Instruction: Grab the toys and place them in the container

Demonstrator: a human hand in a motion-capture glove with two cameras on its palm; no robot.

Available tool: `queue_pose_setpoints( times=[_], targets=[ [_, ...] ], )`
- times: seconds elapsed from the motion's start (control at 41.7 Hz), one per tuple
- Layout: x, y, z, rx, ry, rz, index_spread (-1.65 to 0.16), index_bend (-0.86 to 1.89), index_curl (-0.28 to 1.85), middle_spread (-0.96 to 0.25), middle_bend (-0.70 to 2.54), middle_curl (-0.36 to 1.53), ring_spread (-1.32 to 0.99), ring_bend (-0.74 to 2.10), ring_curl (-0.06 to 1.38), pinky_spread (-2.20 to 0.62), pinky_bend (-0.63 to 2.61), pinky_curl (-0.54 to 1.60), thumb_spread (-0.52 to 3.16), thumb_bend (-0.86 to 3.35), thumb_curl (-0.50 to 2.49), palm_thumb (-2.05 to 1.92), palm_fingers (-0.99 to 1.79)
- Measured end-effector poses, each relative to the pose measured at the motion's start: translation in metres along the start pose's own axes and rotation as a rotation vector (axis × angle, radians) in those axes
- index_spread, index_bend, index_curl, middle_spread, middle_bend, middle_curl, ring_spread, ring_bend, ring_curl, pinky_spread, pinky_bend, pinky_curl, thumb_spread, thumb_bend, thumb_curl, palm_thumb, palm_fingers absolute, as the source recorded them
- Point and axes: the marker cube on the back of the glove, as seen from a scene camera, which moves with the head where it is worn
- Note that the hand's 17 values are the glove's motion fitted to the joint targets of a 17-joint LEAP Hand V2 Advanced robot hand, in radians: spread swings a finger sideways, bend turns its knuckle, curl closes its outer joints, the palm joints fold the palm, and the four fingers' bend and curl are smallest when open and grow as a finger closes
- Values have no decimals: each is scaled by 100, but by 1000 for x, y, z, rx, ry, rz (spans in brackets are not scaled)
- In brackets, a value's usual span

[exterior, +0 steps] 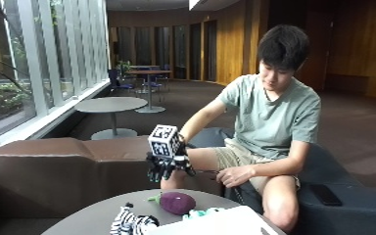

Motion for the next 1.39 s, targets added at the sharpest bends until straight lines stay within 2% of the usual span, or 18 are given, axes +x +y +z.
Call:
queue_pose_setpoints(
  times=[0.048,0.168,0.288,0.36,0.456,0.576,0.648,0.672,0.696,0.768,0.792,0.816,0.912,1.176,1.392],
  targets=[
    [3,1,39,-89,-12,43,-20,5,19,-4,17,31,-11,52,24,-4,79,33,130,-4,17,-5,-28],
    [8,-2,112,-161,-27,36,-20,2,16,-3,14,30,-9,44,23,-2,79,33,124,-4,19,-4,-34],
    [10,-10,151,-197,5,15,-21,2,14,-2,12,29,-6,37,22,-1,79,34,119,-3,21,-1,-37],
    [11,-13,163,-168,24,0,-21,2,14,-2,11,28,-5,35,22,0,79,34,117,-2,23,0,-37],
    [11,-21,169,-95,19,-26,-22,4,12,-3,14,27,-4,36,22,0,86,35,115,0,25,7,-21],
    [4,-34,164,-35,-46,-21,-23,5,10,-6,26,30,-14,68,30,-5,87,35,119,6,30,21,19],
    [3,-38,164,-3,-70,2,-24,9,10,-9,34,33,-19,77,32,-10,86,34,120,8,32,26,32],
    [1,-40,163,12,-74,13,-24,9,10,-10,36,34,-21,79,33,-11,86,34,121,8,32,27,32],
    [-1,-44,160,30,-77,27,-25,13,11,-14,44,37,-24,94,39,-15,88,36,123,9,33,28,57],
    [-9,-55,151,77,-95,73,-25,12,8,-19,48,39,-29,113,42,-22,97,36,120,14,38,39,84],
    [-11,-57,151,88,-108,85,-25,12,8,-20,49,40,-30,113,42,-23,94,35,122,12,38,36,79],
    [-11,-57,152,95,-123,97,-26,14,8,-21,55,43,-30,121,46,-25,103,40,115,15,42,45,99],
    [-12,-59,147,60,-152,122,-28,25,10,-23,72,51,-31,124,50,-28,106,42,106,16,47,52,120],
    [-25,-58,49,44,-85,81,-33,66,23,-23,99,66,-32,127,57,-34,105,48,82,13,60,58,120],
    [-26,-46,-63,138,-57,108,-34,81,32,-22,106,73,-32,137,61,-36,108,51,68,10,68,60,114]
  ],
)
